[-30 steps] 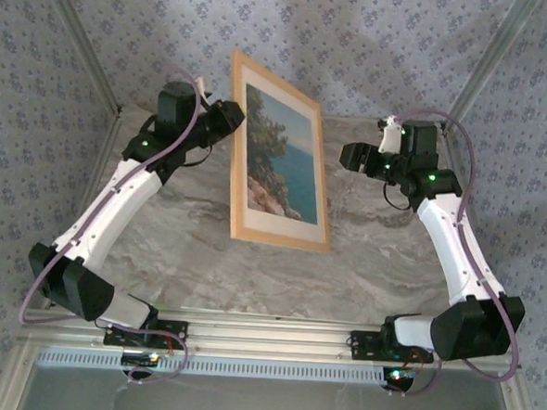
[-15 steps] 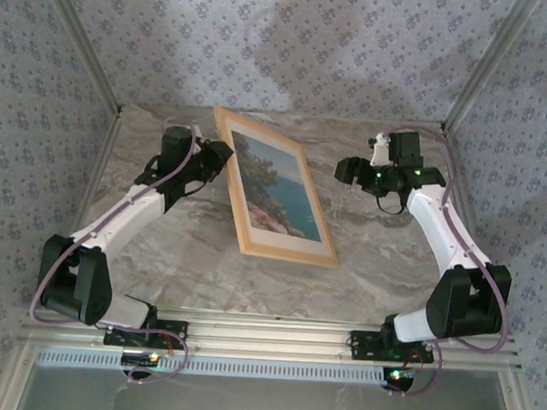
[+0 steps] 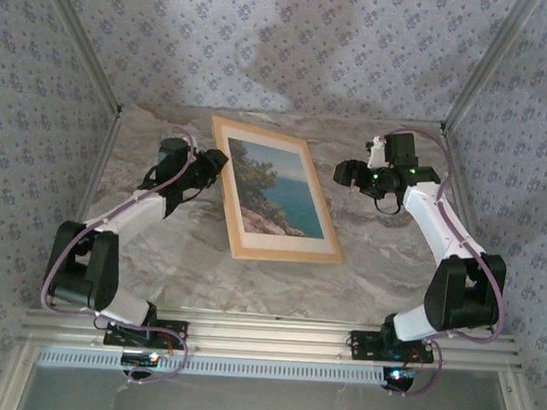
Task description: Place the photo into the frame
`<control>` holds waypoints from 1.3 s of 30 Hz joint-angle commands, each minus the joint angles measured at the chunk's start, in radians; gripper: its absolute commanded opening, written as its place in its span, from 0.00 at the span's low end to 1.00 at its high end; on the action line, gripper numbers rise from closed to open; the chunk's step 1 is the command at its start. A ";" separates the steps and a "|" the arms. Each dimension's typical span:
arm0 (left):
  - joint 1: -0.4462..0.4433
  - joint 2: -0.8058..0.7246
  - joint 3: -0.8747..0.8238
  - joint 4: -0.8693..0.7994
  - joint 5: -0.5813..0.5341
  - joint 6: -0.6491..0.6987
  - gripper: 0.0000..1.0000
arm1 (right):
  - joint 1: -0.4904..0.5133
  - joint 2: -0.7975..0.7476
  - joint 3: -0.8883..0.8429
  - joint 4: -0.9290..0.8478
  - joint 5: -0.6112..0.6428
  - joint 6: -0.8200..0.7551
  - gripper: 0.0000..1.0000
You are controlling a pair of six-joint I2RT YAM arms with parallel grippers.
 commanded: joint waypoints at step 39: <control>0.094 0.019 0.165 -0.305 -0.467 0.767 0.80 | 0.012 -0.168 -0.085 0.023 0.559 -0.165 0.80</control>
